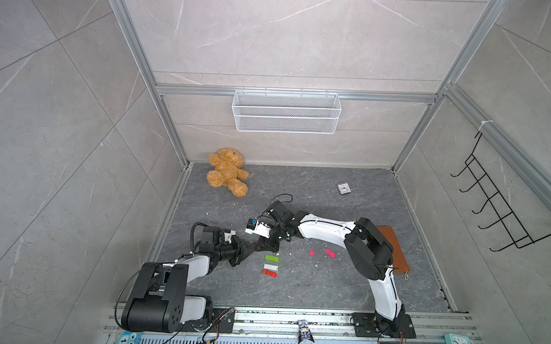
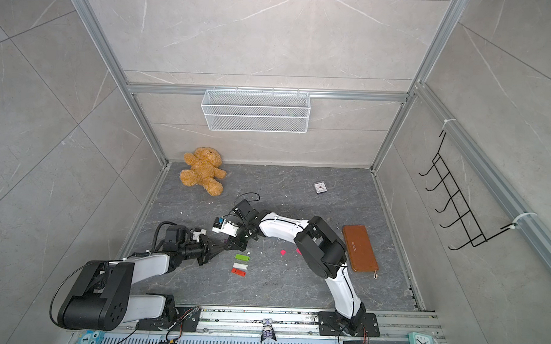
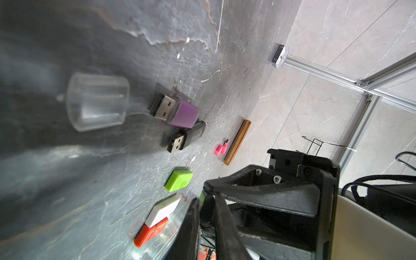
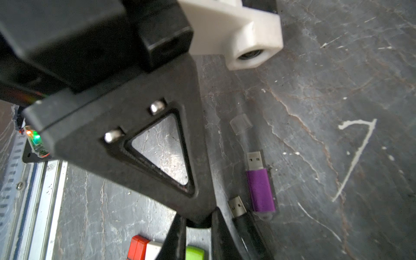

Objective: Close the usb drive cover
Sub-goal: Pick up the cover from the center of the board.

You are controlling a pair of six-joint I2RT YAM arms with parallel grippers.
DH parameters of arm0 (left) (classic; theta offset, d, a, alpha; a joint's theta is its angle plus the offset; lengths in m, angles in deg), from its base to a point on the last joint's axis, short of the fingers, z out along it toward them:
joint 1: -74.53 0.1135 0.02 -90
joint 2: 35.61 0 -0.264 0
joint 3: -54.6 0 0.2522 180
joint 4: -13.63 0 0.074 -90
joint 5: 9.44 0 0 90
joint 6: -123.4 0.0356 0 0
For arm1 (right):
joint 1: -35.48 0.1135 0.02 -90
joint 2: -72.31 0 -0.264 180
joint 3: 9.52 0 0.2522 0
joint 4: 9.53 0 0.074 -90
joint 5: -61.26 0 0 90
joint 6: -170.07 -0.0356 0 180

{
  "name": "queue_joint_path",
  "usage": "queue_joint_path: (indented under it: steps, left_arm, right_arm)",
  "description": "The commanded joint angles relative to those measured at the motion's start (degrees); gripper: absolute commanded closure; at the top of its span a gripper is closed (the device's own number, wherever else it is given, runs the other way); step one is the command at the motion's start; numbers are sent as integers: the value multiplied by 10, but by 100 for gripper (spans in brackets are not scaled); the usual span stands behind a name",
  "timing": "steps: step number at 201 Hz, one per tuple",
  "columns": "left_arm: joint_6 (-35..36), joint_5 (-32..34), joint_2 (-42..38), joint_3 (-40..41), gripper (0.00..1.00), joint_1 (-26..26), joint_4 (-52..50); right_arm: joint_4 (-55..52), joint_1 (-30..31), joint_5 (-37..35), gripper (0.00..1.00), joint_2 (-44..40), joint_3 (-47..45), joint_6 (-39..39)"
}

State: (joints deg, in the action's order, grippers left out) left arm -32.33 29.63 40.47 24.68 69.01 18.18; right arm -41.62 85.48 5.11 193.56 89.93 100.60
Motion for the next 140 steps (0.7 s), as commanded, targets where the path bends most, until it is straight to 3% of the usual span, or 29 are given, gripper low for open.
queue_joint_path:
  steps: [1, 64, 140]
  left_arm:
    - [0, -21, -3, -8, 87, -9, -4]
    - [1, -12, -4, -8, 97, -9, -6]
    - [48, 17, -32, -29, 100, -9, -88]
  right_arm:
    - [51, -3, 19, 81, -29, 2, -20]
    - [51, -4, 22, 79, -30, 2, -20]
    - [-30, -13, -29, 59, -43, 0, 72]
